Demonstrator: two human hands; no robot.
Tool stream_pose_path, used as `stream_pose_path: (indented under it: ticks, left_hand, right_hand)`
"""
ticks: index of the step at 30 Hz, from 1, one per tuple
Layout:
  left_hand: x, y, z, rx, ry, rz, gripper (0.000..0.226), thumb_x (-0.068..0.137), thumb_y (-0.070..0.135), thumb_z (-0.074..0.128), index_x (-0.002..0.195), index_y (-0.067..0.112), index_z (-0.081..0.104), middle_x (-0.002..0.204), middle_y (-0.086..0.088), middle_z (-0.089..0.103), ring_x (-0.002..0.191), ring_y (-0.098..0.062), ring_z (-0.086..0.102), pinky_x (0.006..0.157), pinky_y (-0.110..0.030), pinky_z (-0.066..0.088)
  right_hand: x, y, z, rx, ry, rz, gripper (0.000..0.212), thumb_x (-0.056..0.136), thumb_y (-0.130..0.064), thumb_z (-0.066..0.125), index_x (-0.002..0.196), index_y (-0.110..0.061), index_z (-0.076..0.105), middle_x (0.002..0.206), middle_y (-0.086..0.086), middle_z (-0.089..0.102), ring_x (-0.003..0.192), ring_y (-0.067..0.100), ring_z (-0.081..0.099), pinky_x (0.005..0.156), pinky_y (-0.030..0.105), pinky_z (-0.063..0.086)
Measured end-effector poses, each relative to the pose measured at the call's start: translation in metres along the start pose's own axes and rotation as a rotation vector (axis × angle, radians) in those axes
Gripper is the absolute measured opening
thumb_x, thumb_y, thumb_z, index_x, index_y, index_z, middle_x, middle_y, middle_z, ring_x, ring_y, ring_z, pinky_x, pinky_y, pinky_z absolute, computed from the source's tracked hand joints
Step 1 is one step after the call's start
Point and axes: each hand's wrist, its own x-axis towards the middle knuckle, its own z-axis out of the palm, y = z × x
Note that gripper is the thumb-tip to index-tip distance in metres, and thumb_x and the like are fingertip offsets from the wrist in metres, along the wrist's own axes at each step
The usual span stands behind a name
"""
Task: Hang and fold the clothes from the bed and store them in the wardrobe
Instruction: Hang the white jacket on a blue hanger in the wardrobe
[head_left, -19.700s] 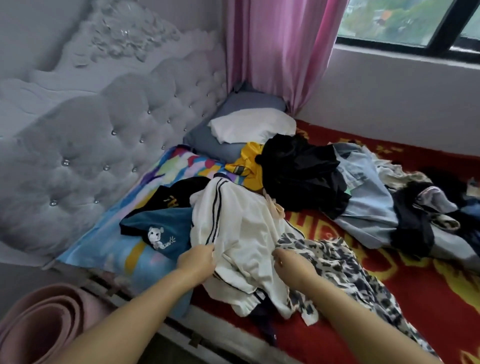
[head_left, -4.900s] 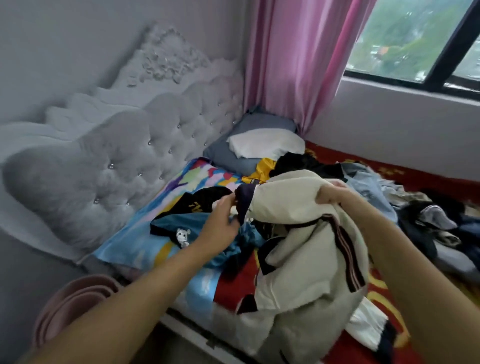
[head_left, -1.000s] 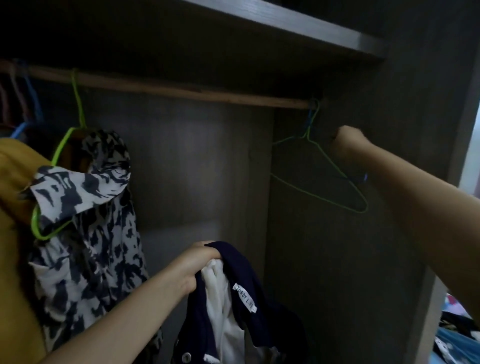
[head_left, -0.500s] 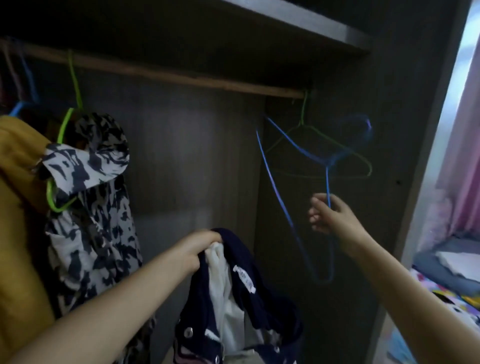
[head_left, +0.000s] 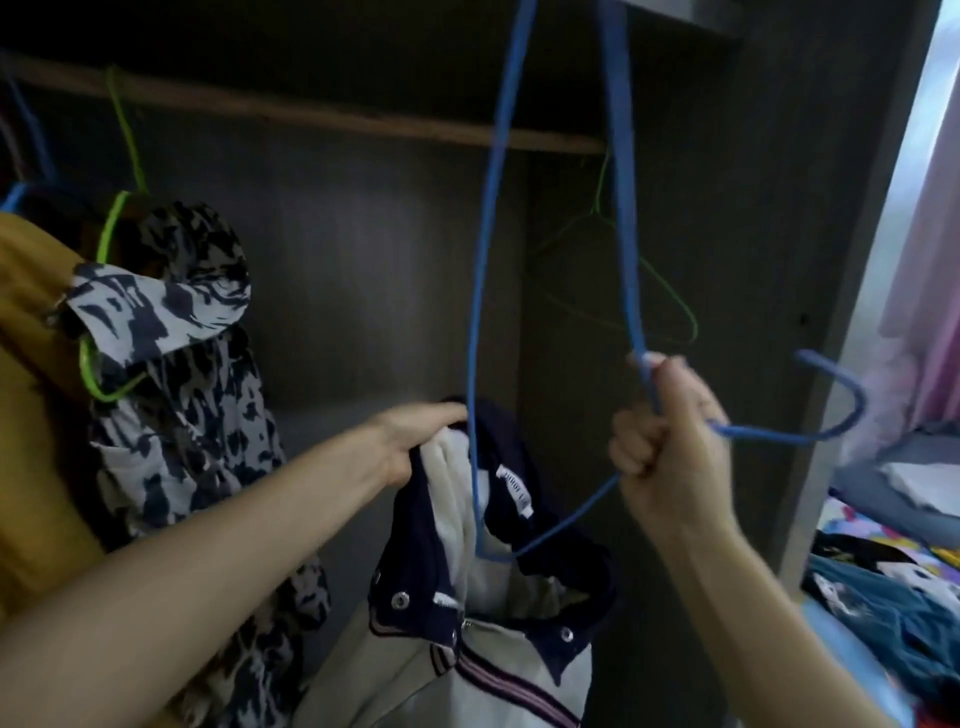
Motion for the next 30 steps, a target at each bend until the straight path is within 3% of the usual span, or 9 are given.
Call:
stream_pose_path:
  ticks: [5,8,10,13,17,20,22,24,30]
  left_hand:
    - [-0.012,0.055,-0.039,-0.022,0.016,0.221,0.053,0.096,0.007,0.045,0.05,0.014,0.069,0.043,-0.005,0.061,0.037,-0.011,0.059,0.036,-0.019,0.047]
    - [-0.013,0.062,-0.072,0.095,0.025,0.19,0.054,0.092,0.01,0.053,0.038,0.01,0.063,0.044,-0.007,0.06,0.037,-0.015,0.059,0.036,-0.019,0.046]
    - [-0.009,0.061,-0.089,0.167,0.046,0.15,0.043,0.09,0.005,0.053,0.048,0.006,0.065,0.049,-0.011,0.062,0.041,-0.018,0.061,0.041,-0.021,0.051]
    - [-0.002,0.047,-0.096,0.206,0.033,0.086,0.013,0.086,-0.003,0.052,0.084,0.002,0.064,0.073,-0.017,0.064,0.05,-0.02,0.063,0.053,-0.027,0.055]
    - [0.022,0.01,-0.073,0.586,0.284,0.336,0.013,0.081,0.0,0.065,0.073,0.009,0.069,0.057,-0.002,0.063,0.05,-0.011,0.057,0.047,-0.017,0.044]
    - [0.034,-0.021,-0.046,0.907,0.468,0.528,0.013,0.079,0.007,0.062,0.072,0.017,0.062,0.076,-0.009,0.069,0.076,-0.025,0.065,0.065,-0.033,0.051]
    - [0.038,-0.033,-0.035,0.926,0.5,0.587,0.016,0.078,0.008,0.059,0.071,0.022,0.056,0.081,-0.012,0.068,0.082,-0.031,0.064,0.069,-0.037,0.051]
    - [0.042,-0.038,-0.029,0.881,0.474,0.602,0.016,0.077,0.011,0.06,0.07,0.025,0.057,0.078,-0.007,0.068,0.079,-0.026,0.064,0.066,-0.035,0.051]
    - [0.056,-0.04,-0.028,0.777,0.249,0.501,0.012,0.077,0.016,0.067,0.089,0.022,0.067,0.092,-0.005,0.071,0.088,-0.022,0.065,0.072,-0.029,0.049]
  right_hand:
    - [-0.02,0.046,-0.025,-0.478,-0.139,0.125,0.023,0.09,-0.018,0.056,0.09,-0.025,0.078,0.045,-0.013,0.037,0.039,0.0,0.029,0.039,0.014,0.022]
    - [-0.023,0.035,-0.037,-0.89,-0.425,0.036,0.034,0.096,-0.008,0.05,0.104,-0.036,0.069,0.071,-0.025,0.067,0.064,-0.009,0.06,0.058,0.004,0.041]
    - [-0.021,0.025,-0.036,-1.023,-0.553,0.068,0.032,0.095,-0.02,0.05,0.108,-0.045,0.064,0.098,-0.031,0.068,0.089,-0.011,0.063,0.073,0.003,0.043]
    - [-0.011,0.012,-0.035,-1.209,-0.624,0.179,0.039,0.096,-0.02,0.054,0.097,-0.058,0.067,0.101,-0.035,0.066,0.096,-0.013,0.061,0.077,0.002,0.041]
    - [-0.005,0.003,-0.032,-1.367,-0.689,0.435,0.046,0.097,-0.022,0.052,0.082,-0.063,0.065,0.095,-0.033,0.067,0.09,-0.01,0.063,0.075,0.006,0.045]
    - [-0.009,0.012,-0.021,-1.475,-0.751,0.555,0.028,0.099,-0.024,0.05,0.096,-0.044,0.07,0.093,-0.014,0.072,0.087,0.004,0.066,0.078,0.019,0.049]
    - [-0.005,0.019,-0.013,-1.368,-0.674,0.658,0.028,0.101,-0.018,0.044,0.11,-0.031,0.067,0.071,-0.009,0.066,0.063,0.009,0.062,0.058,0.022,0.051]
    - [0.005,0.024,-0.004,-1.019,-0.434,0.861,0.027,0.102,-0.009,0.038,0.111,-0.022,0.06,0.046,-0.008,0.041,0.037,0.006,0.036,0.035,0.017,0.031]
    - [0.024,0.064,0.03,-0.727,-0.284,1.098,0.028,0.102,-0.004,0.032,0.086,-0.011,0.054,0.047,-0.005,0.029,0.036,0.002,0.025,0.031,0.012,0.019]
